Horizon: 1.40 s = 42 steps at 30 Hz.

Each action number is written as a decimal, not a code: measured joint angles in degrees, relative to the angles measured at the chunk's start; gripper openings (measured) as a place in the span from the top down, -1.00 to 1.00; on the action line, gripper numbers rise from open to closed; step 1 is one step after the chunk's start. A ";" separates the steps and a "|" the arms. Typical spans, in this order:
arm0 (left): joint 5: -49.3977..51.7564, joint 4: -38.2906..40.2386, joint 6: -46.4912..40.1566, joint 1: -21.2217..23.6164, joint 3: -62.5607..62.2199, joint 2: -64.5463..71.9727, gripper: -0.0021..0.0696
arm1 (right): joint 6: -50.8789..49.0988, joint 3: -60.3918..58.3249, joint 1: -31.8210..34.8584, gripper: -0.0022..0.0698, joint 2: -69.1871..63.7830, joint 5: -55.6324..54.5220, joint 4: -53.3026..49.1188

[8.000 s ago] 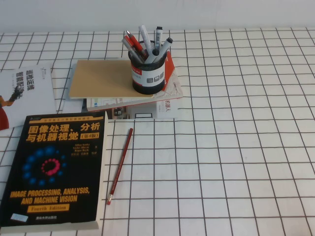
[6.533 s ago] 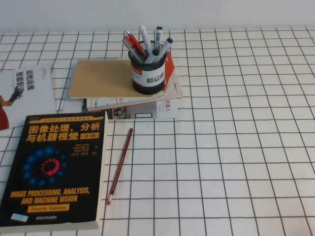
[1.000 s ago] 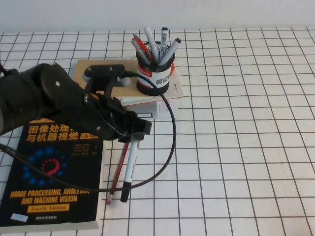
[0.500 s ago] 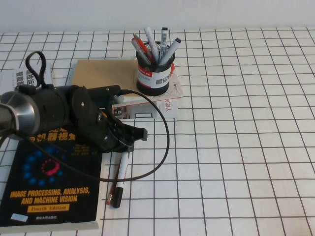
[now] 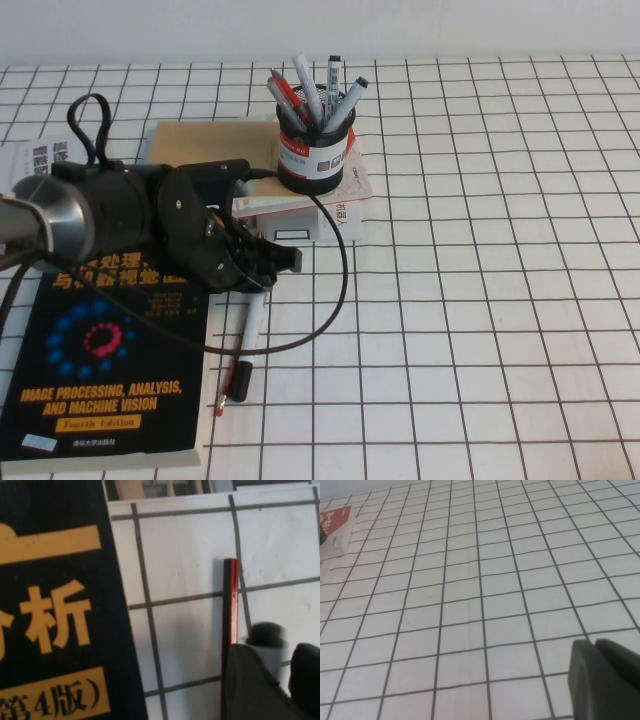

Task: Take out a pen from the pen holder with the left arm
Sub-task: 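Take a marker out of the pen holder and lay it on the table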

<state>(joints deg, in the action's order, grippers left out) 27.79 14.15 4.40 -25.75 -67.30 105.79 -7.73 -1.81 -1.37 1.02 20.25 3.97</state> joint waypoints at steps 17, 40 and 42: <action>-2.79 -7.91 1.66 -2.01 0.00 0.09 0.27 | 0.00 0.00 0.00 0.99 0.00 0.00 0.00; -48.16 -18.96 1.22 -3.21 34.75 -36.13 0.94 | 0.00 0.00 0.00 0.99 0.00 0.00 0.00; -48.70 -19.65 1.22 -3.21 39.54 -41.43 0.94 | 0.00 0.00 0.00 0.99 0.00 0.00 0.00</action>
<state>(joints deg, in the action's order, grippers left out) -20.91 -5.49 5.62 -28.96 -27.76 64.36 -7.73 -1.81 -1.37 1.02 20.25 3.97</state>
